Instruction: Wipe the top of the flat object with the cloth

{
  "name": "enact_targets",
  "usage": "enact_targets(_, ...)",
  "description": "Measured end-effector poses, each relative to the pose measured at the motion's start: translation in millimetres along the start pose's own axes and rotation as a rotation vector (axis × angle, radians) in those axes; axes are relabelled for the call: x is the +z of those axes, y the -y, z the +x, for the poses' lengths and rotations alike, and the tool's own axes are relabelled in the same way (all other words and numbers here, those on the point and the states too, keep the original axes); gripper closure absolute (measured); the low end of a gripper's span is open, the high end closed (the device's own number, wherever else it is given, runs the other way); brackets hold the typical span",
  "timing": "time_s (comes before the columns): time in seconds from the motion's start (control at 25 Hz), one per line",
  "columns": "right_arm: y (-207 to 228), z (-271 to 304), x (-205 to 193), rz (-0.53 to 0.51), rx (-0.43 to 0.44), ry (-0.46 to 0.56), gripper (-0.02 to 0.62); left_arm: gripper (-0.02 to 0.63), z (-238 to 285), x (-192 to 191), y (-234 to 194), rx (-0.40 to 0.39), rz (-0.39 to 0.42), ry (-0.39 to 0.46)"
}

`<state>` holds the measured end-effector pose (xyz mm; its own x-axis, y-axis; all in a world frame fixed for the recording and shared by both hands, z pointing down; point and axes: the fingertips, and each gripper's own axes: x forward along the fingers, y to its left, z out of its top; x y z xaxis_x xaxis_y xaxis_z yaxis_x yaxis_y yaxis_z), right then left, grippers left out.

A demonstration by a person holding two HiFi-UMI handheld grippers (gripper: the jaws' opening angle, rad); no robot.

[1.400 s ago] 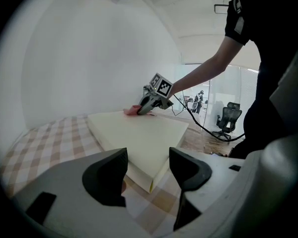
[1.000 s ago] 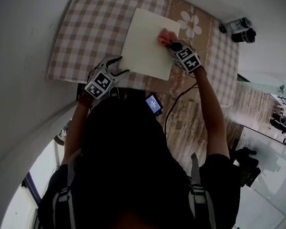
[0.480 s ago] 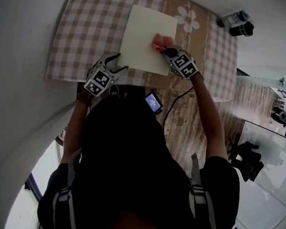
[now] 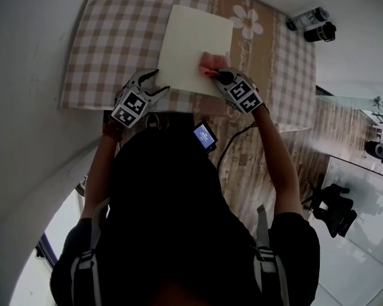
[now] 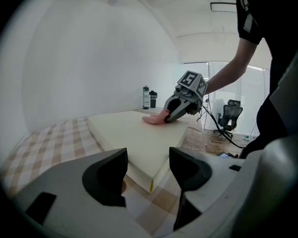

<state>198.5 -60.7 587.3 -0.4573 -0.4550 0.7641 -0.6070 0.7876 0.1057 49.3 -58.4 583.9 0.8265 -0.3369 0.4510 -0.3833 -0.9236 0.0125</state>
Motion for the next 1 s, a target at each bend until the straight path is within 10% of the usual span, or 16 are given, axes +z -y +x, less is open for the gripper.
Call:
enact_targets(0.68, -40.5, -17.8, -3.5, 0.153, 0.037, 0.089, 0.577, 0.338, -5.0, 3.1, 1.4, -0.008, -0.006, 0.022)
enact_targets(1.0, -49.8, -108.0, 104.2, 0.3, -0.23, 0.569, 0.577, 0.546, -60.3, 65.9, 8.0, 0.227, -0.037, 0.214)
